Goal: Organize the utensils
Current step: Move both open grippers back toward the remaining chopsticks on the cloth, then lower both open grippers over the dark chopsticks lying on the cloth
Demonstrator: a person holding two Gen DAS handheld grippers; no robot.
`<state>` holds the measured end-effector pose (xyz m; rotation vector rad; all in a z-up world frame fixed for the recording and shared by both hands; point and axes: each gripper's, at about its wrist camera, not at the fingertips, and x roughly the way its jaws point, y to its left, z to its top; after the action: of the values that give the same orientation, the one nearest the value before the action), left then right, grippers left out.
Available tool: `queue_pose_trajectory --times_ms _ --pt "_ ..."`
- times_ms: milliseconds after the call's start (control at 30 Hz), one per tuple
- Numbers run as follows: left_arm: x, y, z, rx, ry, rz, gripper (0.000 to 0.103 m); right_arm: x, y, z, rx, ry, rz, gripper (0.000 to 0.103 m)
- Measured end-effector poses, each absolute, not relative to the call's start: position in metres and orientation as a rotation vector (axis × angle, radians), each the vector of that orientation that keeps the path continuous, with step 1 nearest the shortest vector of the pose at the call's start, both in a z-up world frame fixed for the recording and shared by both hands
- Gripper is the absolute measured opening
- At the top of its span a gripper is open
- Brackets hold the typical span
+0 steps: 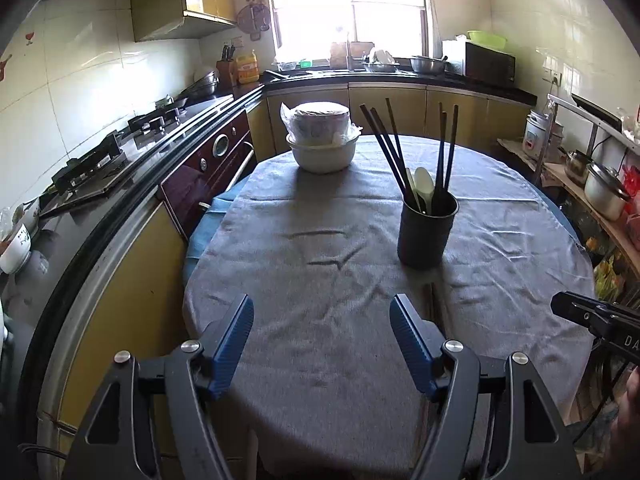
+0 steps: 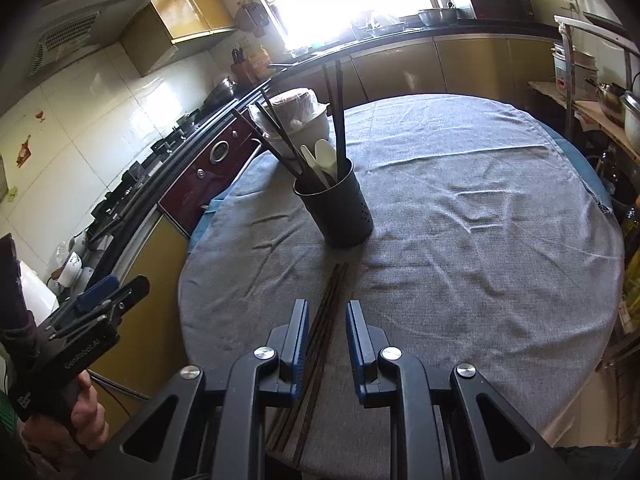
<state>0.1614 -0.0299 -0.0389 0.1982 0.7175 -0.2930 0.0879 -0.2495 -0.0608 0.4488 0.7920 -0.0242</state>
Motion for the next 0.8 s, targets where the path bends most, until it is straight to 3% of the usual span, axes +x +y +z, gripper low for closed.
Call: queue_pose_trajectory --times_ms 233,400,600,667,800 --pt "0.164 -0.024 -0.070 0.184 0.815 -0.313 0.071 0.084 -0.255 -0.071 0.489 0.812 -0.012 0.022" --pt "0.176 -0.026 -0.094 0.184 0.876 -0.306 0.071 0.095 -0.253 -0.091 0.495 0.865 0.001 0.039" --pt "0.201 -0.031 -0.118 0.181 0.935 -0.306 0.071 0.119 -0.251 -0.113 0.483 0.889 0.014 0.039" --pt "0.208 -0.031 -0.123 0.182 0.945 -0.304 0.071 0.130 -0.251 -0.120 0.491 0.900 0.015 0.033" --pt "0.220 -0.026 -0.131 0.177 0.954 -0.289 0.071 0.157 -0.242 -0.135 0.471 0.931 0.010 0.033"
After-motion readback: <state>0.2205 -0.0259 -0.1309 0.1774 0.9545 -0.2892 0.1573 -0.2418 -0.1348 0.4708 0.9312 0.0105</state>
